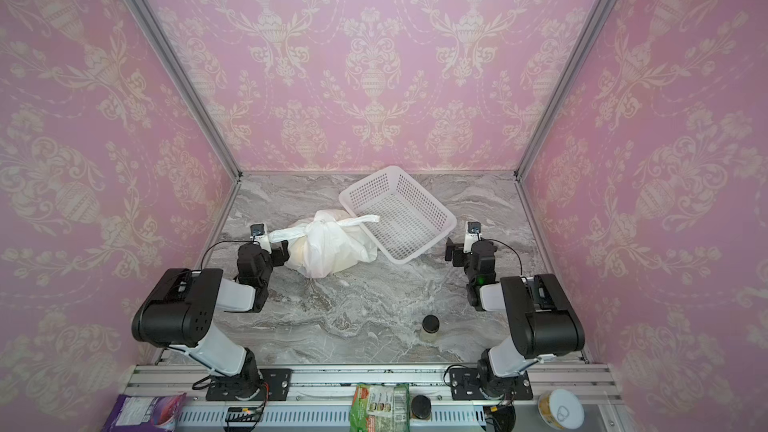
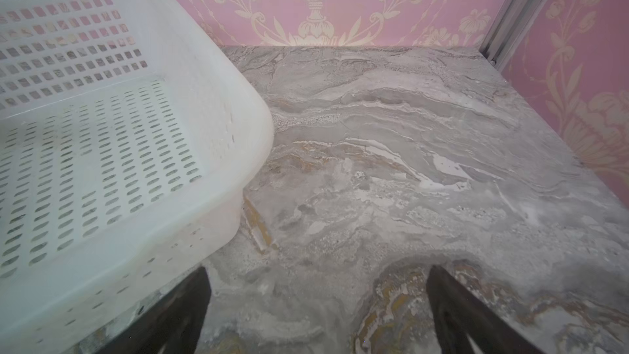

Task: Untie the knot of the plastic bag and take out the fruit

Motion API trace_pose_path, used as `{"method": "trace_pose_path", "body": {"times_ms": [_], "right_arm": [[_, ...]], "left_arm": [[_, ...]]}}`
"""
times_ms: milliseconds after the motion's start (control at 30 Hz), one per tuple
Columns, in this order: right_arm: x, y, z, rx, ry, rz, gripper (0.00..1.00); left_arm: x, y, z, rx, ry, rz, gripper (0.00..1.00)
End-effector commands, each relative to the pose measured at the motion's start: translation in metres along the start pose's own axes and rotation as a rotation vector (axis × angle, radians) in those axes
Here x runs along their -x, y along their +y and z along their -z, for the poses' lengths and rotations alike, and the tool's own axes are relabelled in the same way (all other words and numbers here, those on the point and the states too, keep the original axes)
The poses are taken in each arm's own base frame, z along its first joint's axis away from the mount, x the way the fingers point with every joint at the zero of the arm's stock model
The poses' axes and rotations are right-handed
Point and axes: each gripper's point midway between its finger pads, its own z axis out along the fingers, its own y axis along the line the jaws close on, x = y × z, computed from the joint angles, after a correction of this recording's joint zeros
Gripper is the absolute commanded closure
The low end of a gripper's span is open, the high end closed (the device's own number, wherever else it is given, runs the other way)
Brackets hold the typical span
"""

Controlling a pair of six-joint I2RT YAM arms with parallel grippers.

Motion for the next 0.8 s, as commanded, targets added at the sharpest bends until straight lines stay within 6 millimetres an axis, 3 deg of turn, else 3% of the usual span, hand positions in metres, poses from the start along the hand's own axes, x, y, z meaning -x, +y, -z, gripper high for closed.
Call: {"method": "trace_pose_path", "body": {"times_ms": [0,767], "right_arm": [[0.0126,0.0015,-0.0011,0.013,-0.028,-0.007,0.0],[0.0131,0.0009,-0.001,0.01,-0.031,-0.007,0.0]], "left_arm": [[0.0005,-0.0048,-0.0032,-0.028,0.008,-0.021,0.01],[0.0008,-0.0047,-0.0022,-0.027,0.003,-0.021,0.01]]}}
